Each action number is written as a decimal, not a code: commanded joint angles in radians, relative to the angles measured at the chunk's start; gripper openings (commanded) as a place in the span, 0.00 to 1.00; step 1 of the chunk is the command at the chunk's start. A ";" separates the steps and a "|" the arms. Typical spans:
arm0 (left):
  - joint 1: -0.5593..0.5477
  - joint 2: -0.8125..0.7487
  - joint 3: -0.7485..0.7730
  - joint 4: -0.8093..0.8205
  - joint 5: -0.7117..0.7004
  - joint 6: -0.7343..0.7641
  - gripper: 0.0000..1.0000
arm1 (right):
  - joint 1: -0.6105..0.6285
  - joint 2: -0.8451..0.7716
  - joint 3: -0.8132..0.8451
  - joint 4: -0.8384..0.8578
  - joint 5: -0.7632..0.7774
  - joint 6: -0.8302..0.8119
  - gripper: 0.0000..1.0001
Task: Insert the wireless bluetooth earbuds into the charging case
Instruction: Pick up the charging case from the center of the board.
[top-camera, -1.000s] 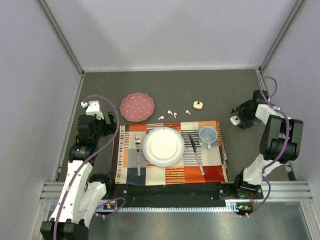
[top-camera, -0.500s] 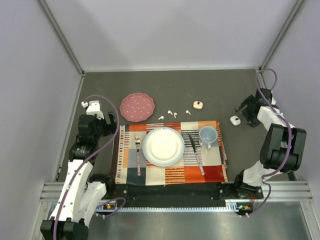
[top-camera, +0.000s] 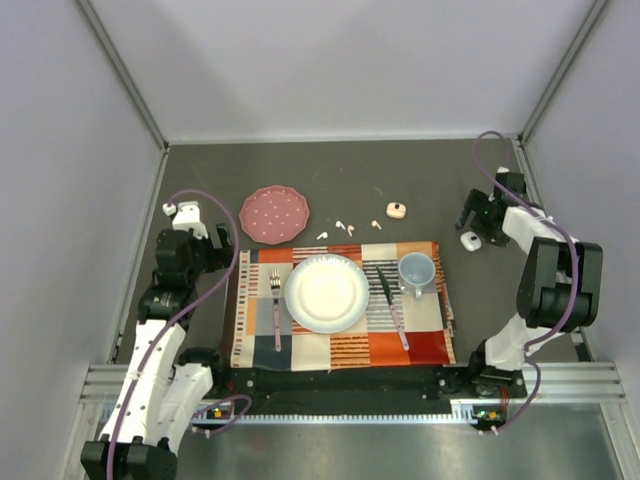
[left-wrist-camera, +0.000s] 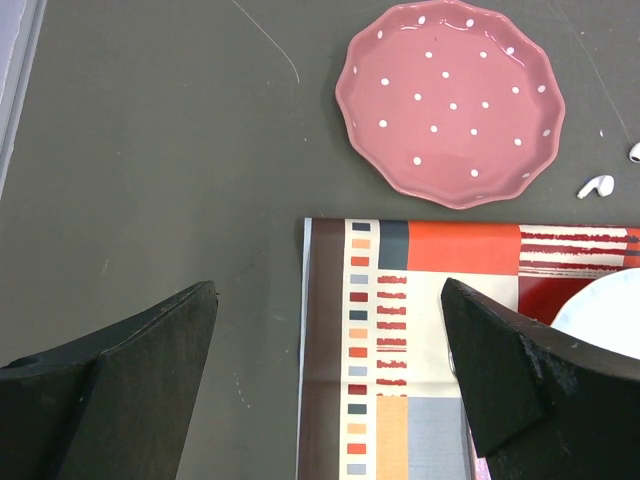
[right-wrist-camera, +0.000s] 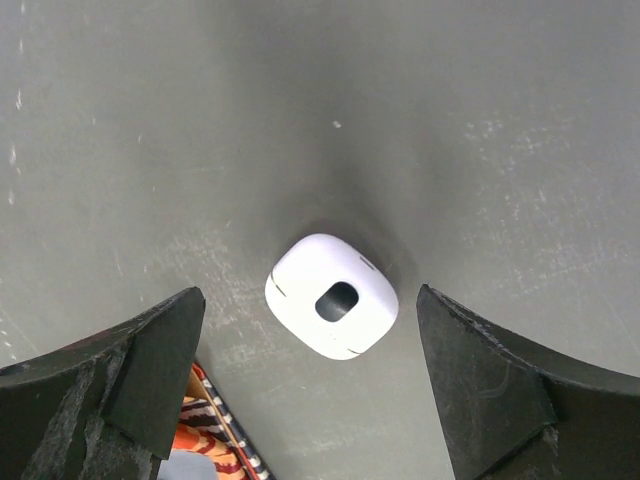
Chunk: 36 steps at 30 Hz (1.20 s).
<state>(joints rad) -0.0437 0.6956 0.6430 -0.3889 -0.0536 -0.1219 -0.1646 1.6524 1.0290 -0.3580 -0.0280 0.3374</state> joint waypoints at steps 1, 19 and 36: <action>0.002 -0.010 0.000 0.038 0.004 -0.004 0.99 | 0.046 -0.006 0.042 -0.006 0.100 -0.162 0.88; 0.001 -0.001 0.000 0.045 0.029 -0.007 0.99 | 0.071 0.012 0.068 0.002 0.031 -0.419 0.80; 0.001 0.022 0.001 0.044 0.046 -0.012 0.99 | 0.114 0.127 0.131 -0.108 0.115 -0.439 0.68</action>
<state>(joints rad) -0.0437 0.7158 0.6430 -0.3882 -0.0189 -0.1287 -0.0586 1.7615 1.1015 -0.4377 0.0288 -0.0879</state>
